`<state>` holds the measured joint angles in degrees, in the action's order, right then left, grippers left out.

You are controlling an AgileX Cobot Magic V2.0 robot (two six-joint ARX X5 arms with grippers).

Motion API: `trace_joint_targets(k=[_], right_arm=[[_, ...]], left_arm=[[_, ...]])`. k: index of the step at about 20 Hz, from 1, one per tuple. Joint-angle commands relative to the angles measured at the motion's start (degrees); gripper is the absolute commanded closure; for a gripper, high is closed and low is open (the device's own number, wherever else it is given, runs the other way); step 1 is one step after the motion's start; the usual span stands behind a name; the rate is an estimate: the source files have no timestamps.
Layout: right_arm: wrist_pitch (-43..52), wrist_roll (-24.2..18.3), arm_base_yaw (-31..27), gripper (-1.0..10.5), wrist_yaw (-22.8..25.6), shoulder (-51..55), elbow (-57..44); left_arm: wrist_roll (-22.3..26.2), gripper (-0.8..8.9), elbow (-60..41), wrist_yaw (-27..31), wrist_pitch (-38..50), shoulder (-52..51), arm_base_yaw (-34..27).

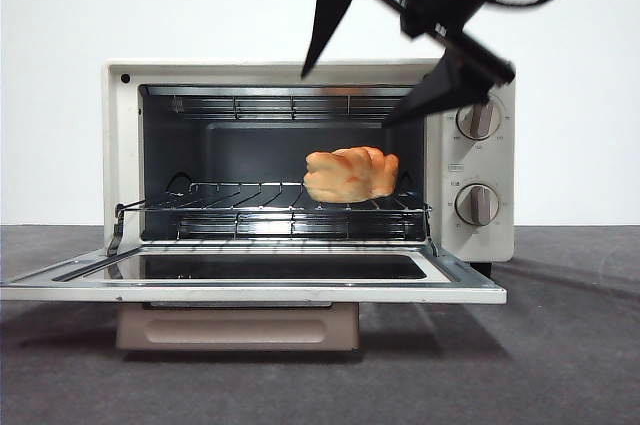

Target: The left arm flap open the oven, the right arm pick bread and place it into oven, the left arm flap close the oven

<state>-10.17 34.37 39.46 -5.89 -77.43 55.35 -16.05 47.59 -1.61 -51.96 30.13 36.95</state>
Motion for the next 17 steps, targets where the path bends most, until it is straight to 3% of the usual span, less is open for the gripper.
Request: trace_joint_targets(k=[1, 5, 12, 17], right_arm=[[-3.2, -3.9, 1.2, 5.1, -4.4, 4.0, 1.0], [-11.7, -6.8, 1.8, 5.1, -9.4, 11.1, 1.0], [-26.4, -12.7, 1.8, 5.3, -9.1, 23.8, 1.0], [-34.4, -15.4, 1.7, 5.9, -9.1, 32.3, 1.0]], left_arm=[[-0.1, 7.99, -1.4, 0.3, 0.7, 2.3, -0.7], [-1.3, 8.00, -4.5, 0.1, 1.5, 6.1, -3.3], [-6.2, 8.00, -10.8, -10.2, 9.8, 13.1, -10.2], [-7.2, 8.00, -12.9, -15.9, 11.6, 18.8, -17.8]])
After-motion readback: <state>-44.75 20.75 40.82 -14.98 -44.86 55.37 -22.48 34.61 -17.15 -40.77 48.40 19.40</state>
